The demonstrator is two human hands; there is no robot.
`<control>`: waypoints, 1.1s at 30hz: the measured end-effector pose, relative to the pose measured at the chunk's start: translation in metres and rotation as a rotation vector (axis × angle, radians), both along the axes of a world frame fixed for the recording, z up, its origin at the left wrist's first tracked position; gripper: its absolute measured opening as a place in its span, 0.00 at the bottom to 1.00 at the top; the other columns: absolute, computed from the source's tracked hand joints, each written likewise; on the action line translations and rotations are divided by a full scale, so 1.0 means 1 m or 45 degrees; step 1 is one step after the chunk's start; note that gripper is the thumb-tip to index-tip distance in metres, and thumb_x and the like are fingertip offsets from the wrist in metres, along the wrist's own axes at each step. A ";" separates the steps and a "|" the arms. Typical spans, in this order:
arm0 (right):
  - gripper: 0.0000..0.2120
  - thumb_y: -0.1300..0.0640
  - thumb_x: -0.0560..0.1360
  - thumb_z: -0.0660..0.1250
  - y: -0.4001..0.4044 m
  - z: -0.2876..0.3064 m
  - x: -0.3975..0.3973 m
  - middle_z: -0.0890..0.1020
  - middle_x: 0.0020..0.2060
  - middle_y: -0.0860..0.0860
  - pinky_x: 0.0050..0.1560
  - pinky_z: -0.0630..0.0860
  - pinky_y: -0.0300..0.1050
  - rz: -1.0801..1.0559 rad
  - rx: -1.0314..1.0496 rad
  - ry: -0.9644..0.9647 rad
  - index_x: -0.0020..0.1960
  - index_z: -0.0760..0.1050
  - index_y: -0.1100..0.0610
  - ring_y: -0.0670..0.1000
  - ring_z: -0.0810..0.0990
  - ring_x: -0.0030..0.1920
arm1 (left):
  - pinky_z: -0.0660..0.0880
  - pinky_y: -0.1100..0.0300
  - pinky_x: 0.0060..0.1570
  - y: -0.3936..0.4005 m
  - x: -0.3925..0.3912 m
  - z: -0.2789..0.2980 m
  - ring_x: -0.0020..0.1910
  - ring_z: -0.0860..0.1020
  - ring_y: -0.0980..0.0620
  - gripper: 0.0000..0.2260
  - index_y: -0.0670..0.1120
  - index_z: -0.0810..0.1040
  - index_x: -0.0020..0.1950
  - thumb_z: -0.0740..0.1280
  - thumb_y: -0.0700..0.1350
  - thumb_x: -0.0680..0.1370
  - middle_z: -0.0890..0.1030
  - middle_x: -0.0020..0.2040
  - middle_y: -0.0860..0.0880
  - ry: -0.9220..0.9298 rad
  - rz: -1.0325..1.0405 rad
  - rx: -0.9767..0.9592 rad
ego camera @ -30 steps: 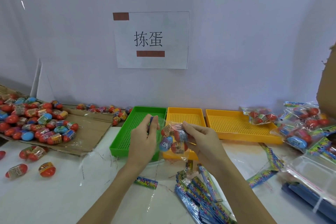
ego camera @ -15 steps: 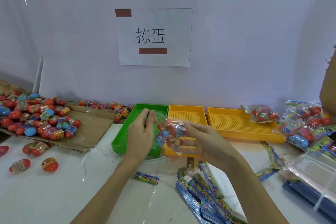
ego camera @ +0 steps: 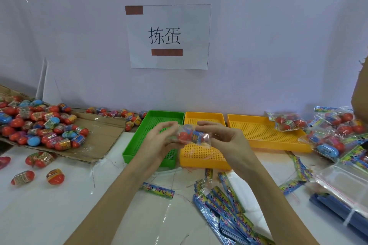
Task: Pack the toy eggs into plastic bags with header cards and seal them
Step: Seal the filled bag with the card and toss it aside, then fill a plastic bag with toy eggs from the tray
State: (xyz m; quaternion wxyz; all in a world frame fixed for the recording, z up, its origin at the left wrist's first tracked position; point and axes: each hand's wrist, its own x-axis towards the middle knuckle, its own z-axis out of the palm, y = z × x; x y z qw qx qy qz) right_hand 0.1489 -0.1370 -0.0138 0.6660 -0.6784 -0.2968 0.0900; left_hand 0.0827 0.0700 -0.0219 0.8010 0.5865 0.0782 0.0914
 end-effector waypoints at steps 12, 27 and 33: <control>0.15 0.47 0.75 0.71 0.022 -0.007 -0.010 0.89 0.48 0.49 0.43 0.83 0.39 -0.126 0.158 0.436 0.57 0.85 0.54 0.49 0.88 0.51 | 0.81 0.47 0.49 0.000 -0.002 -0.006 0.49 0.84 0.50 0.10 0.46 0.87 0.51 0.76 0.51 0.74 0.87 0.48 0.47 -0.030 0.180 0.268; 0.20 0.50 0.78 0.72 0.014 -0.001 -0.012 0.86 0.59 0.56 0.55 0.84 0.52 0.407 -0.048 0.568 0.68 0.74 0.52 0.61 0.86 0.58 | 0.78 0.43 0.34 -0.012 -0.002 -0.010 0.37 0.81 0.41 0.08 0.57 0.72 0.48 0.60 0.53 0.86 0.79 0.39 0.47 -0.397 0.689 0.883; 0.33 0.56 0.73 0.74 0.005 0.001 -0.008 0.87 0.53 0.60 0.47 0.83 0.39 0.336 -0.032 0.539 0.74 0.65 0.56 0.57 0.87 0.55 | 0.62 0.63 0.26 -0.001 0.002 -0.013 0.23 0.65 0.58 0.08 0.54 0.75 0.48 0.64 0.54 0.84 0.73 0.28 0.50 -0.368 0.736 0.914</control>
